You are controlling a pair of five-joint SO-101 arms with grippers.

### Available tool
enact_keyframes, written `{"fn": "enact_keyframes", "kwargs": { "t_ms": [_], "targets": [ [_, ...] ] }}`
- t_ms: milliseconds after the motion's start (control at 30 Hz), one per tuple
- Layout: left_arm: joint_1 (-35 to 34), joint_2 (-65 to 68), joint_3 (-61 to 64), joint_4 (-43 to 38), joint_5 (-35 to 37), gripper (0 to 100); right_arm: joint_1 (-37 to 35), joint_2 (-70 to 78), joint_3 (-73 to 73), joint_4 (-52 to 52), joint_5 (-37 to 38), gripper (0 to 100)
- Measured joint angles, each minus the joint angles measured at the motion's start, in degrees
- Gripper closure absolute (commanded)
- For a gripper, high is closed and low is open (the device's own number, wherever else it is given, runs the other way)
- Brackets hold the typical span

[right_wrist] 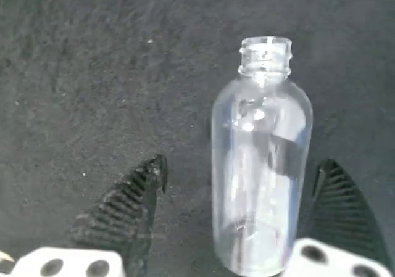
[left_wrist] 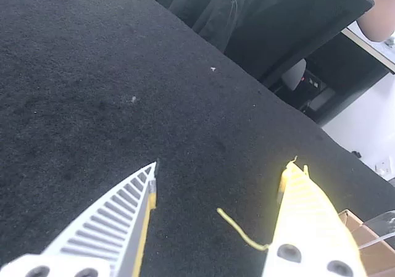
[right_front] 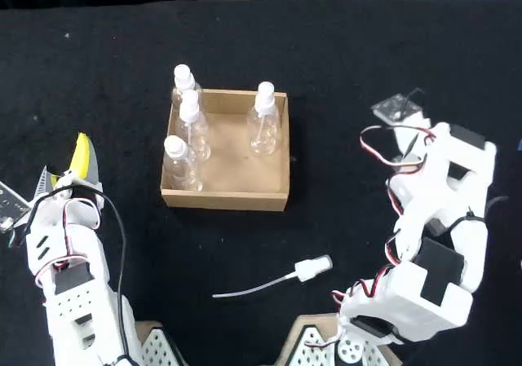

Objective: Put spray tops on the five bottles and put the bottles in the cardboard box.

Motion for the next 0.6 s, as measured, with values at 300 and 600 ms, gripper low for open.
{"fn": "enact_keyframes", "kwargs": {
  "t_ms": [300, 600],
  "targets": [
    [0.0, 0.0, 0.0, 0.0, 0.0, 70, -1.23, 2.64, -2.73, 0.53, -3.43, 65.2],
    [0.0, 0.0, 0.0, 0.0, 0.0, 70, 0.88, 14.59, -5.1, -4.22, -0.79, 80.0]
  ]
}}
